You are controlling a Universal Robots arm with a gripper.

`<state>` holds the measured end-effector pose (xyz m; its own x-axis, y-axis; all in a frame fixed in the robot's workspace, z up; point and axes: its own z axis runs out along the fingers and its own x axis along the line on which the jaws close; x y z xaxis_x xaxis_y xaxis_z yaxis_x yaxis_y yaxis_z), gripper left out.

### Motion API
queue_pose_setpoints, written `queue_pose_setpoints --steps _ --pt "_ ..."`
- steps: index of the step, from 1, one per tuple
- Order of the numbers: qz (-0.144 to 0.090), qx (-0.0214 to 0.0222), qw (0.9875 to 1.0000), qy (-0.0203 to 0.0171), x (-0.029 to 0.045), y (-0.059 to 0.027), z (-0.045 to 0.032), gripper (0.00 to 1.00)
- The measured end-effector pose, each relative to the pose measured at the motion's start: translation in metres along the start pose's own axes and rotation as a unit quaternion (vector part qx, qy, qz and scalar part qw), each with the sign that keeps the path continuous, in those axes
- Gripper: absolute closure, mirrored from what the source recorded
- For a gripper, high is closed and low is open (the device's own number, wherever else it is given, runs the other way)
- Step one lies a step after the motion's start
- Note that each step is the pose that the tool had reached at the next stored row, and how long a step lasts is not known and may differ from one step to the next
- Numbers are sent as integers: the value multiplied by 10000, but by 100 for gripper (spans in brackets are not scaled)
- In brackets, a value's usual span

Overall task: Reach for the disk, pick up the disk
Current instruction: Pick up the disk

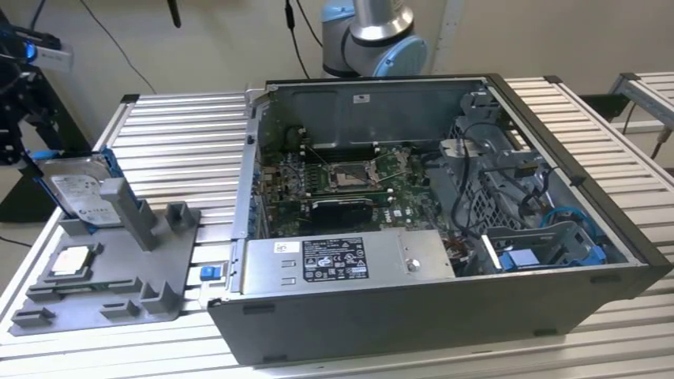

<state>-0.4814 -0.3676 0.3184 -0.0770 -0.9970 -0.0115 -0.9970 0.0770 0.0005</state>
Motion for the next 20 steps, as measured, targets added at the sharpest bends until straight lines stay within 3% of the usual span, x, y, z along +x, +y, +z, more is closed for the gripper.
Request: queue_pose_setpoints --steps 14,20 --pt "0 -2 10000 1 2 0 131 0" --pt "0 -1 10000 1 3 0 226 0"
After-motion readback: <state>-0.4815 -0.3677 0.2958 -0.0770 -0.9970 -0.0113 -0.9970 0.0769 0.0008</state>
